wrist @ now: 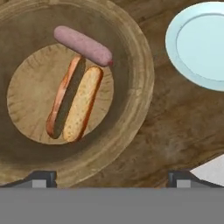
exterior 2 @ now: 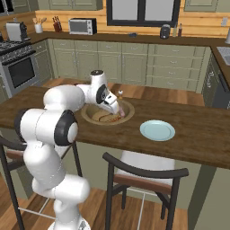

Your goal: Place one bun and one sausage from the bowl on each plate.

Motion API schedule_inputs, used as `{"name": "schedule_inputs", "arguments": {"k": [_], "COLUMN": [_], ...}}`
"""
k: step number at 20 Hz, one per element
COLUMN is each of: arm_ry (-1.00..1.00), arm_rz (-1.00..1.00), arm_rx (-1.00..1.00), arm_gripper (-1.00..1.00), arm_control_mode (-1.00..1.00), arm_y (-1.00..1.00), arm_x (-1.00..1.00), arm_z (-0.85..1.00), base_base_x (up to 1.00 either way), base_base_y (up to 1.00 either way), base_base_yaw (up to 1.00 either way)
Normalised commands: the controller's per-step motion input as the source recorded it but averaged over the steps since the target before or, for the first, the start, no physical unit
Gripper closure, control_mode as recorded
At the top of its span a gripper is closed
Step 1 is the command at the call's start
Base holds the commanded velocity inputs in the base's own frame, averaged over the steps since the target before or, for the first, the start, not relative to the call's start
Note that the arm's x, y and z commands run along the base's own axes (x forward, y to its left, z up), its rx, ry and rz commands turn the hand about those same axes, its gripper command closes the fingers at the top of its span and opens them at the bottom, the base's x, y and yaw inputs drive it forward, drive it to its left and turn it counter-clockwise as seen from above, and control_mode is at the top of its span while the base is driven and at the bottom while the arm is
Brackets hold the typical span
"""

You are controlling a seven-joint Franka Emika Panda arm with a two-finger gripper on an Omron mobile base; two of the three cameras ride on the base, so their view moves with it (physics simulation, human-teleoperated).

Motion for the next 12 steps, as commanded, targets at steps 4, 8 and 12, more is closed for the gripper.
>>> {"name": "schedule_inputs", "arguments": {"k": [4,8,12], "arm_ry": [0.12,0.06,0.00], "arm_rz": [0.00,0.00,0.00], "arm_rx": [0.00,0.00,0.00], "arm_gripper": [-1.00,-1.00,-1.00], "arm_control_mode": [-1.00,-1.00,-1.00], "arm_y": [-0.09,0.15,0.07], "arm_x": [0.99,0.71,0.52], "arm_z": [-0.47,-0.66,-0.59], "base_base_x": [0.00,0.00,0.00], "base_base_y": [0.00,0.00,0.00], "base_base_yaw": [0.00,0.00,0.00]}}
